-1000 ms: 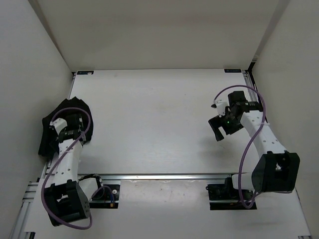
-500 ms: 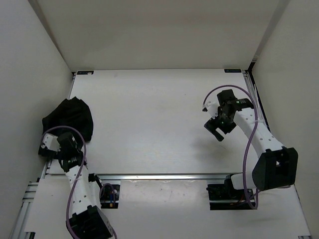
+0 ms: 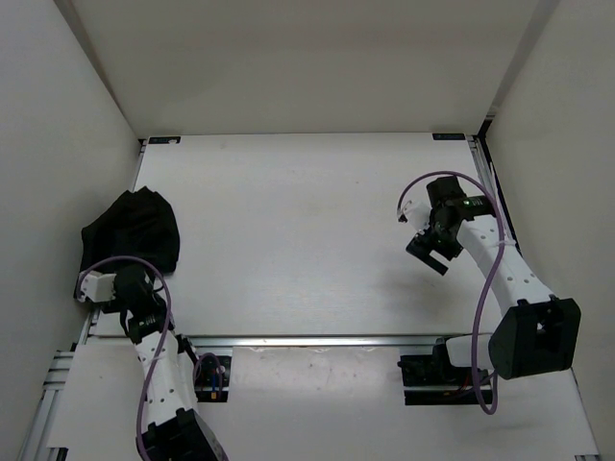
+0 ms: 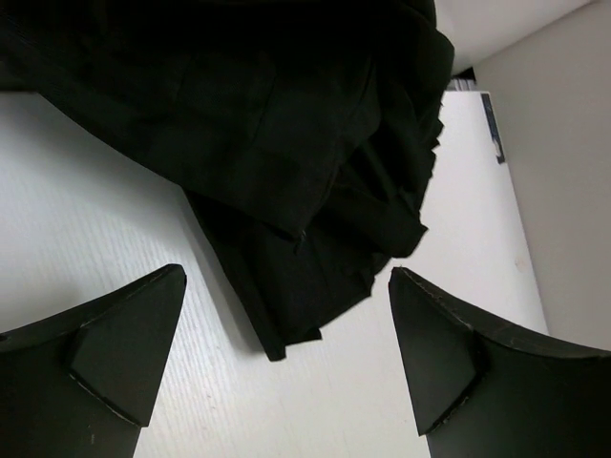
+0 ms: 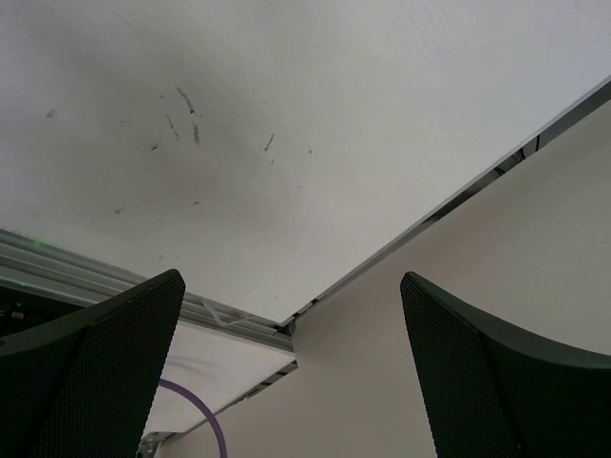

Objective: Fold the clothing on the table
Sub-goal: Grab the skirt from the pile

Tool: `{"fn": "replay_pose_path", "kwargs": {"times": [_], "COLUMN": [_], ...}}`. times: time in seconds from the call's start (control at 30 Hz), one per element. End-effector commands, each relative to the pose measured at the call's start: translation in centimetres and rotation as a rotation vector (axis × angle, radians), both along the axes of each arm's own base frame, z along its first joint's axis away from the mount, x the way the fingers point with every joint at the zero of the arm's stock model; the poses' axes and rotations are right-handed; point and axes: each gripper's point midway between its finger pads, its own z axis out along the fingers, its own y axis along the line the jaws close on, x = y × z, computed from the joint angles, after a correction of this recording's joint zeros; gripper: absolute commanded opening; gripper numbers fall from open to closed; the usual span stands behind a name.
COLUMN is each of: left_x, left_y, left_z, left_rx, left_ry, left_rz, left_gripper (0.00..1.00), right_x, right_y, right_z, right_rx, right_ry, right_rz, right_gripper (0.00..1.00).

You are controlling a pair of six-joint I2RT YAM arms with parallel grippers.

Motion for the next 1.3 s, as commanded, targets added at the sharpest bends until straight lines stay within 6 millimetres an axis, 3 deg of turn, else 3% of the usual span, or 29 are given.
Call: {"fn": "replay_pose_path", "kwargs": {"times": [0.0, 0.3, 0.33, 0.57, 0.7, 0.93, 1.13, 1.27], "left_x": [-0.9, -2.4, -2.4, -2.7, -1.9, -0.5, 1.8, 2.3], "left_y": [1.6, 2.7, 3.3, 4.4, 5.3, 9.1, 10.1, 10.3], "left_z": [1.3, -1.6, -1.0, -2.5, -2.3, -1.2, -0.7, -1.1], "left_rx": [0.070, 0.037, 0.051, -0.004, -0.014, -0.007, -0.010, -0.038], "left_ry": [0.021, 0.013, -0.011, -0.028, -0.034, 0.018, 0.030, 0.043], "left_rz": [0.075, 0.189, 0.211, 0.279, 0.276, 0.263, 0.224, 0.220], "left_gripper": [0.98, 0.96, 0.94, 0.90, 0.89, 0.81, 0.55, 0.00], "right_x": [0.7, 0.3, 0.1, -0.5, 0.0, 0.4, -0.1, 0.2], "right_y": [-0.3, -1.1, -1.2, -2.3, -2.7, -2.3, -2.3, -2.2], "right_z": [0.8, 1.3, 1.2, 1.8, 2.2, 2.5, 1.9, 2.2], "right_rx": [-0.029, -0.082, -0.087, -0.127, -0.141, -0.119, -0.119, -0.116], "right_ry": [-0.042, -0.088, -0.083, -0.114, -0.128, -0.135, -0.118, -0.129], "right_rz": [0.019, 0.036, 0.047, 0.050, 0.033, -0.014, -0.019, -0.023], "right_gripper": [0.99, 0.99, 0.99, 0.99, 0.99, 0.99, 0.99, 0.99]}}
